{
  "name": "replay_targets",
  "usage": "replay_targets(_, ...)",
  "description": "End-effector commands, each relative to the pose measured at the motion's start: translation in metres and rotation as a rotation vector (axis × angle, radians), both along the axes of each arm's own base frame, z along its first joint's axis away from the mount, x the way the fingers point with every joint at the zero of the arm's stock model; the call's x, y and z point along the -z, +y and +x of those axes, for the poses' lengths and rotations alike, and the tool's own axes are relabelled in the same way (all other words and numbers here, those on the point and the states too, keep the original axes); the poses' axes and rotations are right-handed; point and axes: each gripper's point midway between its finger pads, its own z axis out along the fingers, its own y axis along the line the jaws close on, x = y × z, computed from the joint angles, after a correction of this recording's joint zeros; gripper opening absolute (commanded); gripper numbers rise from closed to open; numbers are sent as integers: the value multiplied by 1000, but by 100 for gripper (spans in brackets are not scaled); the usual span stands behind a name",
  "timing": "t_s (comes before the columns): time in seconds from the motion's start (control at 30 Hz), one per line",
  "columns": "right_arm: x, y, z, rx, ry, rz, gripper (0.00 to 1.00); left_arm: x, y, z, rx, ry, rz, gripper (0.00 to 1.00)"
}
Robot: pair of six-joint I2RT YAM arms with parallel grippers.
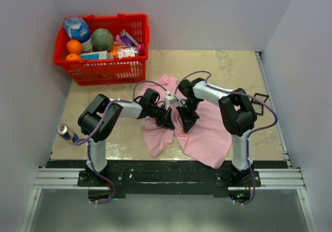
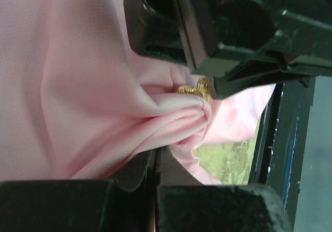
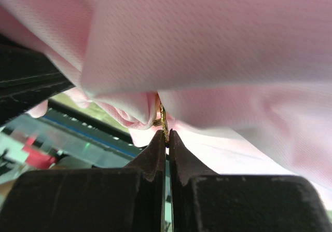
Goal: Remove the brooch from the garment
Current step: Remove the brooch from the clothes.
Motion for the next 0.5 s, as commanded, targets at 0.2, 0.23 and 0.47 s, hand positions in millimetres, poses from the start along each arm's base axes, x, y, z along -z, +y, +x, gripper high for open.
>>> replay_targets(0.2, -41, -33, 85, -174, -434, -213, 0, -21, 18, 5, -72, -70, -20, 0)
replay_targets(0.23, -43, -34, 94, -217, -473, -231, 0, -22, 18, 5, -71, -67, -22, 0)
replay_targets(0.47, -57, -16, 122, -536, -590, -278, 0, -52, 10, 6, -29, -11, -148, 0)
